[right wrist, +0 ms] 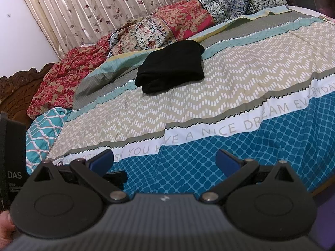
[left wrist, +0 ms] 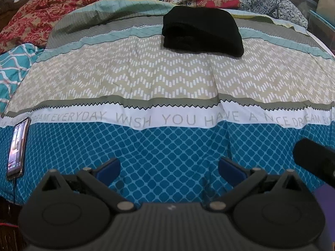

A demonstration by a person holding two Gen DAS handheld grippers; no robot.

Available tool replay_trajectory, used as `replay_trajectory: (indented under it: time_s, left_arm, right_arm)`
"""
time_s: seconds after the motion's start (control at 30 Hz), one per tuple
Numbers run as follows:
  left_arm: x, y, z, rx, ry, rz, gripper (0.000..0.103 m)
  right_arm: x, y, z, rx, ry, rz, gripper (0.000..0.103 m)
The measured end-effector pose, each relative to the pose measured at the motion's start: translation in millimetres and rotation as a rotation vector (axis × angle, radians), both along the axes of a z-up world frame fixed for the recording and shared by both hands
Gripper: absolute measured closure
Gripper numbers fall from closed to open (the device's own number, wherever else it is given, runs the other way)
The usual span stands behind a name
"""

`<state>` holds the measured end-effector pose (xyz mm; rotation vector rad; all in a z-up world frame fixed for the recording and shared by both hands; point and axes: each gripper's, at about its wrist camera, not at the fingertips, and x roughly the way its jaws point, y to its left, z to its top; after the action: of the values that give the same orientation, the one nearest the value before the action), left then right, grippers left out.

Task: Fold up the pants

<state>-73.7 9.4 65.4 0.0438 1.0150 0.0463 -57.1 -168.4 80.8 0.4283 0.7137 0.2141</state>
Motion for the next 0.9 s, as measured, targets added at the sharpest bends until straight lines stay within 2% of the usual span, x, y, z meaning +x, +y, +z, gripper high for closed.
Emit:
replay_trajectory:
  time_s: [0.6, 0.9]
  left_arm:
    - [-3, -4, 12, -0.007, -0.035, -0.006, 0.000]
    - [-4, -5, 11, 0.031, -0.025, 0.002, 0.000]
  right_arm:
    - [-5, 3, 10, -0.021, -0.051, 0.001, 0.000]
    - [-5, 3, 9, -0.015, -0.044, -0.005, 0.000]
